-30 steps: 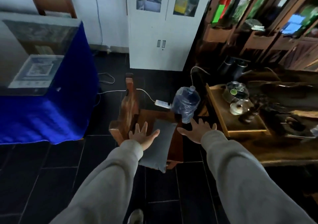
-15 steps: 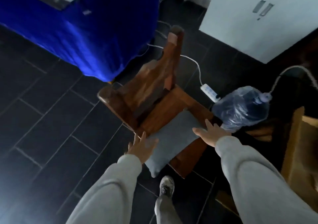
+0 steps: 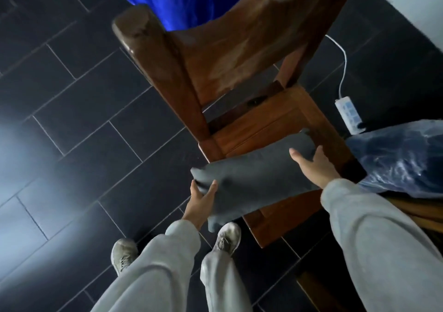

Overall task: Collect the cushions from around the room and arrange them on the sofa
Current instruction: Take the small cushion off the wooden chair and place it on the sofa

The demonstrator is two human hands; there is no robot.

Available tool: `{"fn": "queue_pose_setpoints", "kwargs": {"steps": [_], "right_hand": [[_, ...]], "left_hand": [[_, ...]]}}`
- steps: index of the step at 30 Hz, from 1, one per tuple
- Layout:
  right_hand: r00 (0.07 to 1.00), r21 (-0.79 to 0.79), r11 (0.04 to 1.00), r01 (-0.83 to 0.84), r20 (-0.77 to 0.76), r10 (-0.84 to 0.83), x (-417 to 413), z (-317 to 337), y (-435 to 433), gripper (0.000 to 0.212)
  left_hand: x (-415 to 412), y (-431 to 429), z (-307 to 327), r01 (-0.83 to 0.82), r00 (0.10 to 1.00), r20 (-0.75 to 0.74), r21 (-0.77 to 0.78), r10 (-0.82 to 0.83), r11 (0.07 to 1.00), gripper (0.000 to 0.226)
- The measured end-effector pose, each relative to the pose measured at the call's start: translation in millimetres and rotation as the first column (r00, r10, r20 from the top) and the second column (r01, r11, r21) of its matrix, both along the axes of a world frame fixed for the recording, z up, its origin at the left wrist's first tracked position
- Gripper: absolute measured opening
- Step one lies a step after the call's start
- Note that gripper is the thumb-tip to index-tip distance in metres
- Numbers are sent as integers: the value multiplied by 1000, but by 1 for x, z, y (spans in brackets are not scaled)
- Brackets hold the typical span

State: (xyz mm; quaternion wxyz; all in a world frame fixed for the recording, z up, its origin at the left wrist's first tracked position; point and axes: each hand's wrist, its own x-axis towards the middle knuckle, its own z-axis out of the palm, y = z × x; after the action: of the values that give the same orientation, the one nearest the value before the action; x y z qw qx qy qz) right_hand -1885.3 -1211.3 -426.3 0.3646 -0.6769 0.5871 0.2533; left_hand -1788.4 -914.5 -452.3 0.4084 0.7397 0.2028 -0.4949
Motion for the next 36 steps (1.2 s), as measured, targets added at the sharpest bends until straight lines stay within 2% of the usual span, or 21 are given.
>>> {"fn": "queue_pose_setpoints", "kwargs": {"steps": [2, 4, 7, 10, 16, 19, 22, 25, 28, 32, 34, 36], "right_hand": [[997, -48, 996, 78, 2, -78, 4, -3, 4, 114], [992, -88, 989, 120, -15, -122, 12, 1, 12, 117], [991, -52, 989, 136, 1, -136, 32, 15, 41, 117], [997, 9, 998, 62, 45, -63, 68, 35, 88, 112], [989, 161, 984, -82, 137, 60, 169, 86, 210, 101], [985, 238, 964, -118, 149, 83, 217, 122, 281, 102], [962, 196, 966, -170, 244, 119, 271, 164, 360, 102], [919, 160, 953, -256, 346, 189, 331, 219, 441, 101], [864, 134, 941, -311, 453, 221, 389, 279, 516, 98], [744, 44, 917, -397, 601, 293, 460, 362, 607, 71], [676, 9, 904, -427, 667, 313, 492, 404, 647, 67], [597, -4, 894, -447, 743, 302, 524, 442, 683, 65]], "left_hand": [[3, 4, -3, -93, 995, -39, -24, 92, 995, 113], [6, 10, -1, -144, 988, -59, -55, 140, 988, 109], [21, 36, 12, -166, 986, 9, -46, 166, 985, 100], [52, 86, 24, -230, 972, 67, 33, 227, 973, 83], [141, 228, 82, -377, 913, 196, 69, 358, 924, 76], [194, 305, 129, -363, 903, 281, 95, 325, 927, 84], [245, 385, 178, -388, 871, 358, 81, 336, 918, 94], [289, 471, 236, -454, 794, 456, 7, 402, 891, 103], [330, 554, 300, -504, 699, 543, -87, 465, 859, 99], [371, 652, 388, -545, 550, 652, -193, 522, 816, 92], [385, 694, 431, -581, 459, 687, -247, 564, 775, 92], [399, 731, 468, -613, 335, 703, -343, 627, 712, 81]]}}
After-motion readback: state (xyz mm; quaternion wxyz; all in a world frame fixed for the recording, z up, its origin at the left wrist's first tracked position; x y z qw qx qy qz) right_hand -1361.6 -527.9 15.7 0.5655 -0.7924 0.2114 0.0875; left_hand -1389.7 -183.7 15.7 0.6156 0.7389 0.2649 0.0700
